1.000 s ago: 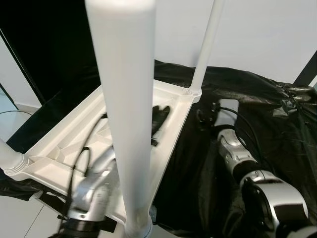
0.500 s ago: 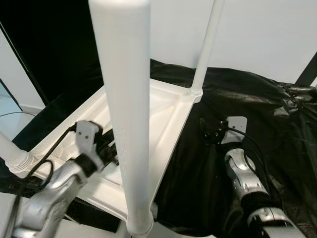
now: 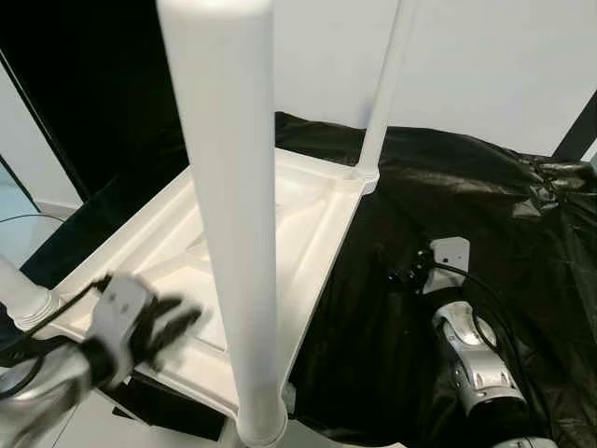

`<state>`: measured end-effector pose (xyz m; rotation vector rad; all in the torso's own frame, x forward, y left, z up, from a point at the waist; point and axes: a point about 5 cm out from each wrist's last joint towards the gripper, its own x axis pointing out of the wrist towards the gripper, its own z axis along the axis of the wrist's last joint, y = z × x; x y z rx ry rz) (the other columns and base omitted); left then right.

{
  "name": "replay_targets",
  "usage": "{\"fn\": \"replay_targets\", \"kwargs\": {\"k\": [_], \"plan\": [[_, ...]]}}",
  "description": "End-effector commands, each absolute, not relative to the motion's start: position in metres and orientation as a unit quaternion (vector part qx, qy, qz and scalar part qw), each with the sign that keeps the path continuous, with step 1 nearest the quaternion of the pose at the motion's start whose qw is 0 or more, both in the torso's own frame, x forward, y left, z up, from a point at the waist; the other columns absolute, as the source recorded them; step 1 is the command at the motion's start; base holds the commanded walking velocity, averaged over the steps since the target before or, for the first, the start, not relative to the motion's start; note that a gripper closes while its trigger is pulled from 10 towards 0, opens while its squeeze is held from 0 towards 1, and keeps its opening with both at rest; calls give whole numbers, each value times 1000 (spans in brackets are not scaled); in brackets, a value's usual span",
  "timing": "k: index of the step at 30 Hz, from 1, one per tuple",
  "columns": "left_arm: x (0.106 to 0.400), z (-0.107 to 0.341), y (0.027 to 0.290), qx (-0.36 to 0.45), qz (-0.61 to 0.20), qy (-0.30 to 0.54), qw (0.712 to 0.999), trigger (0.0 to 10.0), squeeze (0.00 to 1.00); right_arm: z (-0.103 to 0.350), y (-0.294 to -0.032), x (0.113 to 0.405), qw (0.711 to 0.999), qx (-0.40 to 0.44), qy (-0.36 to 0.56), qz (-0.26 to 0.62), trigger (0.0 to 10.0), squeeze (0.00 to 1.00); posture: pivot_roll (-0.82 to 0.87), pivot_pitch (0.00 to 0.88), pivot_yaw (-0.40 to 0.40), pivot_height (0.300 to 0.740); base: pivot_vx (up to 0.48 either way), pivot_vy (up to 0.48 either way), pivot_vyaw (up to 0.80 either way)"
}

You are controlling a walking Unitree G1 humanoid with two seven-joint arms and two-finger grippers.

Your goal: Building children table

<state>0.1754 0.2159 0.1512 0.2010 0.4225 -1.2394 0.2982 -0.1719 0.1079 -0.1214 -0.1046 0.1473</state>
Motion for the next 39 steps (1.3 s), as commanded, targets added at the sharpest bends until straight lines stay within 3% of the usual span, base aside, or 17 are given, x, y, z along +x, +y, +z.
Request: {"fn": "replay_targets", "kwargs": {"k": [1, 13, 14, 19, 20, 28, 39], "plan": [[173, 155, 217, 103, -602, 197, 767, 10000, 0, 107, -169, 297, 994, -60, -46, 76, 10000, 0, 81, 0, -26, 740, 0, 0, 0], [188, 147, 223, 193, -554, 201, 785, 10000, 0, 107, -162, 295, 994, -57, -36, 85, 10000, 0, 86, 0, -24, 740, 0, 0, 0], [197, 146, 224, 209, -536, 190, 796, 10000, 1000, 107, -163, 294, 994, -58, -34, 83, 10000, 0, 81, 0, -19, 740, 0, 0, 0], [213, 152, 226, 234, -511, 157, 812, 10000, 1000, 107, -163, 293, 995, -59, -32, 80, 10000, 0, 76, 0, -14, 740, 0, 0, 0], [219, 153, 227, 240, -504, 150, 816, 10000, 0, 107, -162, 292, 995, -58, -31, 80, 10000, 0, 74, 0, -11, 740, 0, 0, 0], [228, 149, 233, 268, -498, 168, 808, 10000, 0, 107, -161, 291, 995, -57, -27, 75, 10000, 0, 68, 0, 2, 740, 0, 0, 0], [246, 140, 247, 370, -451, 225, 780, 10000, 0, 109, -162, 294, 996, -57, -27, 69, 10000, 0, 72, 0, 0, 740, 0, 0, 0]]}}
